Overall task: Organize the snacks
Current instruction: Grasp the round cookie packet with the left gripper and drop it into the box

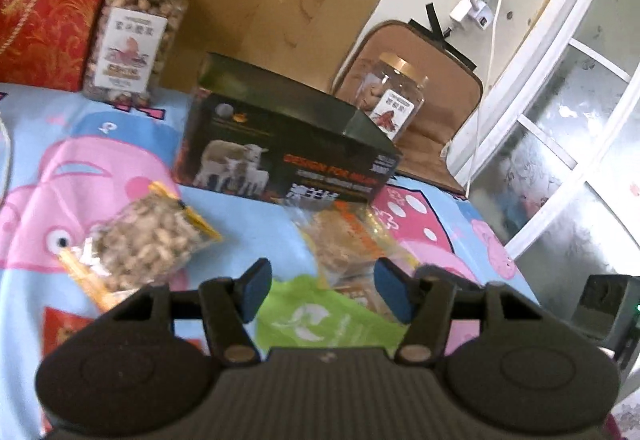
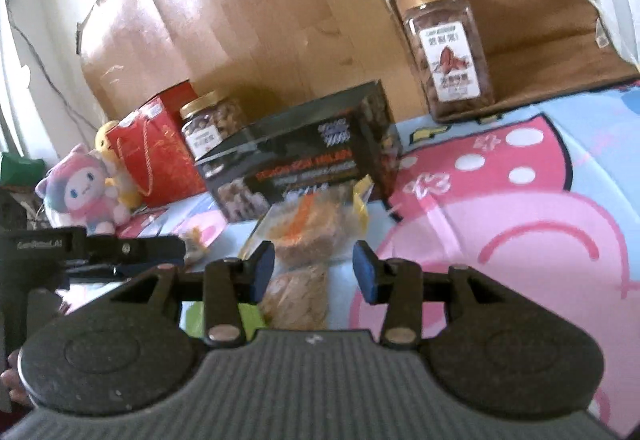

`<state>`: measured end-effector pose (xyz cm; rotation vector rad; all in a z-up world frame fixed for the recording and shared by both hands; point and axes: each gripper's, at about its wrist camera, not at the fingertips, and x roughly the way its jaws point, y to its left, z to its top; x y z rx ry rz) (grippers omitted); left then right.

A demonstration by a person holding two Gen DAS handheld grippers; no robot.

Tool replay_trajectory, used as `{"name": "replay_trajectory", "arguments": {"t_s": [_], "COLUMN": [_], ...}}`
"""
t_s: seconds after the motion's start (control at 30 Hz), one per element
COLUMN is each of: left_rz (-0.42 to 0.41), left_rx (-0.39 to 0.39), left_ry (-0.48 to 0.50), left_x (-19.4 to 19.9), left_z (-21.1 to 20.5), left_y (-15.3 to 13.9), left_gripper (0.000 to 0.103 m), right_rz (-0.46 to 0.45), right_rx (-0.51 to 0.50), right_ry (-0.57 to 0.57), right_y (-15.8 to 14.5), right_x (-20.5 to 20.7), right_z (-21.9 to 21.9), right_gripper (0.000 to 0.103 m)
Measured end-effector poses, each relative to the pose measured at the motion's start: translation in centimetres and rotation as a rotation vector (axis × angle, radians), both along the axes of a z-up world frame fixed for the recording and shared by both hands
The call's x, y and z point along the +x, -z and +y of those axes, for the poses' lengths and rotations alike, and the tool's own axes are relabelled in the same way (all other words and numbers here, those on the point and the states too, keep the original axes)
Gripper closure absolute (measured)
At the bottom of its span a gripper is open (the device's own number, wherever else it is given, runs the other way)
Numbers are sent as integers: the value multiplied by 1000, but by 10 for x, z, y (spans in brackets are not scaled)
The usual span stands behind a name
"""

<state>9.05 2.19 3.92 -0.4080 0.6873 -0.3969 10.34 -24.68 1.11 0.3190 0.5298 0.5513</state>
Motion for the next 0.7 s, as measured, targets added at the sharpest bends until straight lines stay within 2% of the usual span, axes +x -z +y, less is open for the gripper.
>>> {"name": "replay_trajectory", "arguments": {"t_s": [0.17, 0.27, 0.33, 0.37, 0.43, 0.47, 0.53, 0.7], "left_rz": [50, 92, 124, 138, 130, 126, 86, -78], "left_rx": [14, 8, -16, -28, -27, -14, 2, 26], "left_ry": [-4, -10, -1, 8, 23, 24, 42, 67], "left_x": [23, 41, 52, 56, 57, 54, 42, -13], "left_z": [-12, -17, -19, -21, -28, -31, -33, -16], "left_y": [6, 14, 21, 25, 26, 23, 12, -24], "left_gripper": [45, 45, 45, 48, 60, 61, 61, 60], "right_rz": [51, 121, 147, 151, 147, 142, 107, -21], "right_rx": [25, 71, 106, 126, 122, 122, 105, 133], "right_ry": [68, 54, 17, -17, -52, -59, -59, -125], "right_y": [11, 21, 22, 22, 20, 18, 8, -23], "right_x": [28, 45, 49, 49, 47, 44, 31, -12], "right_z": [-13, -16, -15, -14, -9, -6, -1, 4], "right_gripper": [57, 58, 69, 79, 83, 87, 88, 87]}}
